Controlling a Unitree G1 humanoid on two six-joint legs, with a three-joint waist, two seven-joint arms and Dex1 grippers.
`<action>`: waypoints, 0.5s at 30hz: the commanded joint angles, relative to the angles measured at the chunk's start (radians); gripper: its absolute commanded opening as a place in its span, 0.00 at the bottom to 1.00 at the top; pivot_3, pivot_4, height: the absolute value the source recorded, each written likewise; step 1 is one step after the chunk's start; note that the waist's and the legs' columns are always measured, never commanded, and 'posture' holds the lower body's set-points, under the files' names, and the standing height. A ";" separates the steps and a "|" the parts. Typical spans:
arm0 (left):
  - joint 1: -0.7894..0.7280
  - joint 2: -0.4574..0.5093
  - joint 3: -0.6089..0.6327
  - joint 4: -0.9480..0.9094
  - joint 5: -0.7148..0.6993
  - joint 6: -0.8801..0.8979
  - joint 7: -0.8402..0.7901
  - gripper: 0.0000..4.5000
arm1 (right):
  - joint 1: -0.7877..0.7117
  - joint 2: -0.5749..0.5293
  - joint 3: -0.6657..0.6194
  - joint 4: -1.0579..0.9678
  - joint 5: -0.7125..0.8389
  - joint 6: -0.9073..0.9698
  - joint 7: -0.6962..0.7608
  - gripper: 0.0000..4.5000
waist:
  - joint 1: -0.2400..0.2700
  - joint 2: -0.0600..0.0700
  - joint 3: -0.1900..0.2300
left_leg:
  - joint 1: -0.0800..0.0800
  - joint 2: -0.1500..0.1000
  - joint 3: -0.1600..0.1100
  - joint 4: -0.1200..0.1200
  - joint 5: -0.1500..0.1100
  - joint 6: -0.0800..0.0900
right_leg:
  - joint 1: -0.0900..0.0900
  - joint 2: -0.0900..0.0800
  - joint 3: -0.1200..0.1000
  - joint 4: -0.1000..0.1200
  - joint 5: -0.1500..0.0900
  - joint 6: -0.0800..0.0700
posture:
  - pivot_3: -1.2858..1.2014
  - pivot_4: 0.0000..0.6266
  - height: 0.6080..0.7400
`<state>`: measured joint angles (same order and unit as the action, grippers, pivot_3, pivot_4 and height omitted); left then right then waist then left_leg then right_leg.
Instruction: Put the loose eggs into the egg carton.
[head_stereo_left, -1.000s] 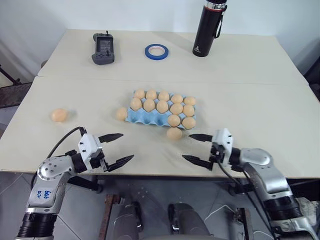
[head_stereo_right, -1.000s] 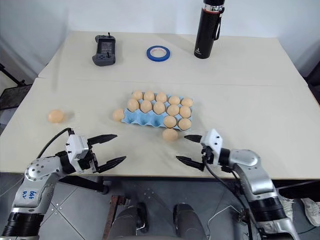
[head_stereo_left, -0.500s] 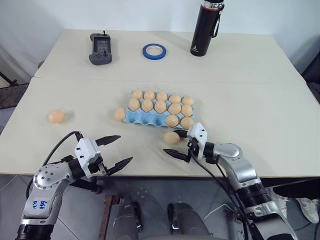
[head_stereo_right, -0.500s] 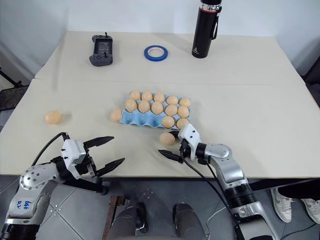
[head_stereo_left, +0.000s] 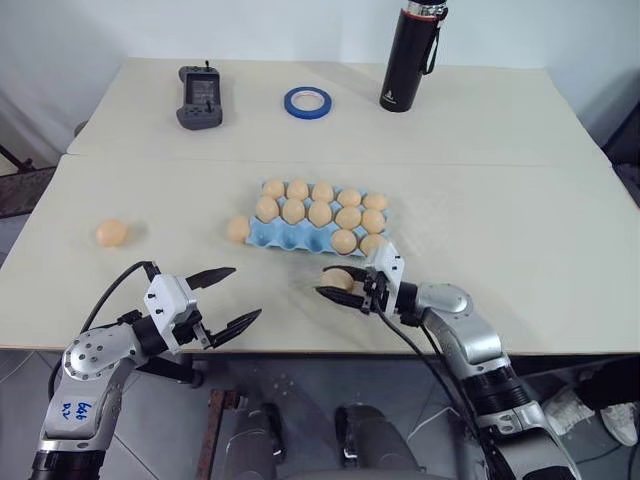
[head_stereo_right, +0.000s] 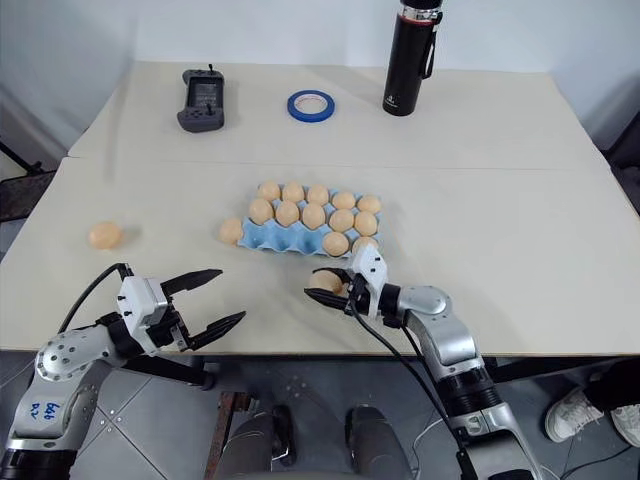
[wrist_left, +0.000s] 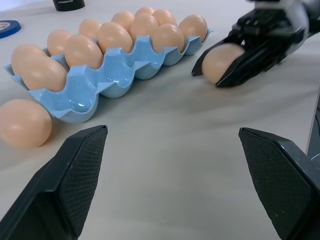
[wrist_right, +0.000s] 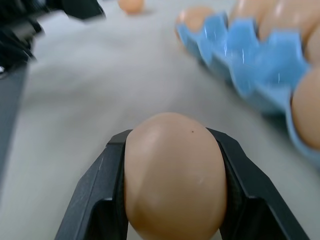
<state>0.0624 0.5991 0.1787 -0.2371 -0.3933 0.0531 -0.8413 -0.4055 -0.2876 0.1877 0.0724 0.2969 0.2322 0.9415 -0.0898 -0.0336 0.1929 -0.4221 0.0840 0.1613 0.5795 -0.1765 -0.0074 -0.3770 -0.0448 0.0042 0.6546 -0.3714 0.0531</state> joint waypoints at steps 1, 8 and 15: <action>-0.004 -0.015 -0.005 -0.034 -0.007 -0.009 0.011 1.00 | -0.078 0.029 -0.036 -0.044 0.032 0.023 -0.039 0.38 | -0.001 0.000 0.000 | 0.000 0.000 0.000 0.000 0.000 0.000 | 0.000 0.000 0.000 0.000 0.000 0.000 | 0.52 0.24 1.00; -0.012 -0.036 -0.020 -0.032 0.001 -0.011 0.019 1.00 | -0.266 0.069 -0.048 0.199 -0.077 -0.114 -0.151 0.38 | 0.002 0.000 0.000 | 0.000 0.000 0.000 0.000 0.000 -0.001 | 0.000 0.000 0.000 -0.001 0.000 0.000 | 0.52 0.24 1.00; -0.004 -0.046 -0.020 -0.040 0.005 -0.016 0.036 1.00 | -0.325 0.107 -0.050 0.333 -0.120 -0.214 -0.174 0.67 | -0.001 0.000 0.000 | -0.001 0.000 0.001 -0.001 0.000 0.000 | -0.001 0.000 0.000 -0.001 0.000 0.000 | 0.52 0.24 1.00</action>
<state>0.0524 0.5582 0.1539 -0.2372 -0.3870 0.0522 -0.8133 -0.7033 -0.1863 0.1528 0.4114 0.1753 0.0532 0.7705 -0.0910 -0.0336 0.1929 -0.4232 0.0839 0.1624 0.5791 -0.1764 -0.0078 -0.3779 -0.0443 0.0046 0.6537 -0.3717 0.0528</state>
